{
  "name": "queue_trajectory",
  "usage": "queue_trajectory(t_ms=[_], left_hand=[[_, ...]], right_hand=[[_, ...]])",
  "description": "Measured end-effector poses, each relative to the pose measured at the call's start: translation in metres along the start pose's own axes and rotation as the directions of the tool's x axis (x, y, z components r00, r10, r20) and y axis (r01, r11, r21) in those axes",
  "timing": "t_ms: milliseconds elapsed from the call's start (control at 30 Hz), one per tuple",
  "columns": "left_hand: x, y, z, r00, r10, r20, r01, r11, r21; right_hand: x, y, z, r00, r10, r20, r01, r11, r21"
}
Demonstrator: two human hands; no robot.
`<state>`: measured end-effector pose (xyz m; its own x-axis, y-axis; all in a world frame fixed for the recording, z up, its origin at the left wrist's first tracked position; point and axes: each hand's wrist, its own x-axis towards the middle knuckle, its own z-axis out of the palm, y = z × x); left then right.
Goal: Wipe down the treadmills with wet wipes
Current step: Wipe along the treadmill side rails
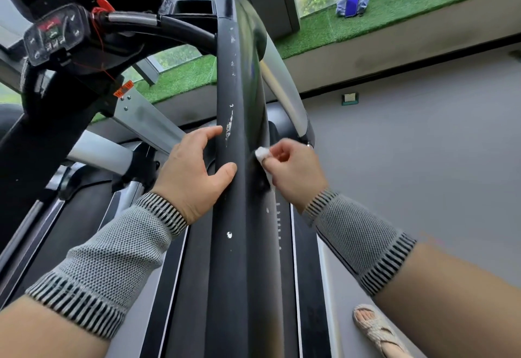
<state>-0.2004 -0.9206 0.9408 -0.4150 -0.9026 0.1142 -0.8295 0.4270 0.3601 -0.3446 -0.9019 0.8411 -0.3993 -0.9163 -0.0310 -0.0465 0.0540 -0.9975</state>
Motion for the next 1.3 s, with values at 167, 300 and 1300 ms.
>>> queue_trajectory(t_ms=[167, 300, 1300], left_hand=[[-0.002, 0.0, 0.0, 1.0, -0.016, 0.004, 0.016, 1.0, -0.007], [-0.003, -0.002, 0.002, 1.0, -0.006, -0.03, 0.006, 1.0, -0.002], [-0.015, 0.004, 0.008, 1.0, -0.027, -0.005, 0.026, 0.986, -0.167]], right_hand=[[0.031, -0.034, 0.005, 0.993, -0.114, -0.032, 0.112, 0.992, -0.059], [-0.013, -0.014, 0.002, 0.98, -0.197, 0.03, 0.198, 0.979, -0.048], [-0.032, -0.009, 0.005, 0.974, -0.209, -0.09, 0.217, 0.972, 0.094]])
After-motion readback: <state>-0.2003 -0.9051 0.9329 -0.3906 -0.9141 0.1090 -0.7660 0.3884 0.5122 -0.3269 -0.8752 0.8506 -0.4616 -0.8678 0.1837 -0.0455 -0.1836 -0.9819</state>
